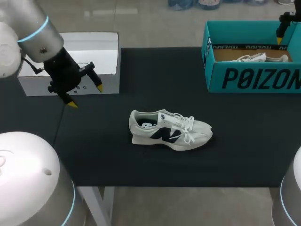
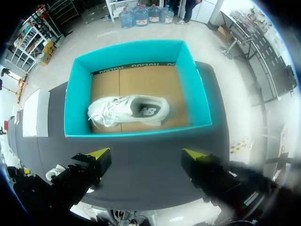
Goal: Take the shoe out of the shoebox, open the shoe tongue, remove and reinsert the insole, then place the shoe into the shoebox
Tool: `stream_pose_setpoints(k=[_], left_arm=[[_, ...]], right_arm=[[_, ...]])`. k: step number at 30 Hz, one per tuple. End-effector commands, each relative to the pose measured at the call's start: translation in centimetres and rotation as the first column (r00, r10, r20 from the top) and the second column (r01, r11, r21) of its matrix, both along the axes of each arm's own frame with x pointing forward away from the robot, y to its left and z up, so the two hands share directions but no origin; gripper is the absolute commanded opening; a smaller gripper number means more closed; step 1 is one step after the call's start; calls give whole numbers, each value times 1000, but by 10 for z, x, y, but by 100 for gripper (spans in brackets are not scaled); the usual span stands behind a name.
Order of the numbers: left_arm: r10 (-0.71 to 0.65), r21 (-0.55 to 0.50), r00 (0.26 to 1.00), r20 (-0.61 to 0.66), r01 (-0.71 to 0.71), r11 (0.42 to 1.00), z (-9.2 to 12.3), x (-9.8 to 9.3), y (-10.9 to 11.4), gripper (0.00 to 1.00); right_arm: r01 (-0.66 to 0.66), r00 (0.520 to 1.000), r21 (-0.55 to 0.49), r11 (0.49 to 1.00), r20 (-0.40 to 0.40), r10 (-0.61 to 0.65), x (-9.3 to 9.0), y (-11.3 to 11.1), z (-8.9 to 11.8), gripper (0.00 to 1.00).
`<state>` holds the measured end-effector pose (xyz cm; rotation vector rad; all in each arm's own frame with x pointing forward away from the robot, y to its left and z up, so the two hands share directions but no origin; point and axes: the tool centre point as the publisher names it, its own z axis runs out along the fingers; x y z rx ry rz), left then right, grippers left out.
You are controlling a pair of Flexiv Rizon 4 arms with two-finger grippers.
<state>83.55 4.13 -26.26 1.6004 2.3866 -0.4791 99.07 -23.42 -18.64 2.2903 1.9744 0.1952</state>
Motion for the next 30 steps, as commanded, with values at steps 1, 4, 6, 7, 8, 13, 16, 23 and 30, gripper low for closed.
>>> stream_pose_setpoints(k=[1, 4, 6, 7, 8, 13, 16, 23, 30], left_arm=[[197, -473, 966, -167, -254, 844, -14, -5, 25, 100], [243, -420, 951, -193, -304, 855, -19, -5, 30, 100], [243, -420, 951, -193, -304, 855, -19, -5, 30, 100], [243, -420, 951, -193, -304, 855, -19, -5, 30, 100], [243, -420, 951, -193, -304, 855, -19, -5, 30, 100], [243, -420, 951, -193, -304, 855, -19, -5, 30, 100], [243, -420, 951, -193, -304, 855, -19, -5, 30, 100], [243, -420, 951, -193, -304, 855, -19, -5, 30, 100], [217, -446, 914, -344, -362, 818, -27, -10, 30, 100]], right_arm=[[1, 1000, -1, 1000, 1, -1, -1, 0, 0, 100], [1, 1000, -1, 1000, 1, -1, -1, 0, 0, 100], [1, 1000, -1, 1000, 1, -1, -1, 0, 0, 100], [1, 1000, -1, 1000, 1, -1, -1, 0, 0, 100], [1, 1000, -1, 1000, 1, -1, -1, 0, 0, 100], [1, 1000, -1, 1000, 1, -1, -1, 0, 0, 100], [1, 1000, -1, 1000, 1, -1, -1, 0, 0, 100], [1, 1000, -1, 1000, 1, -1, -1, 0, 0, 100], [1, 1000, -1, 1000, 1, -1, -1, 0, 0, 100]])
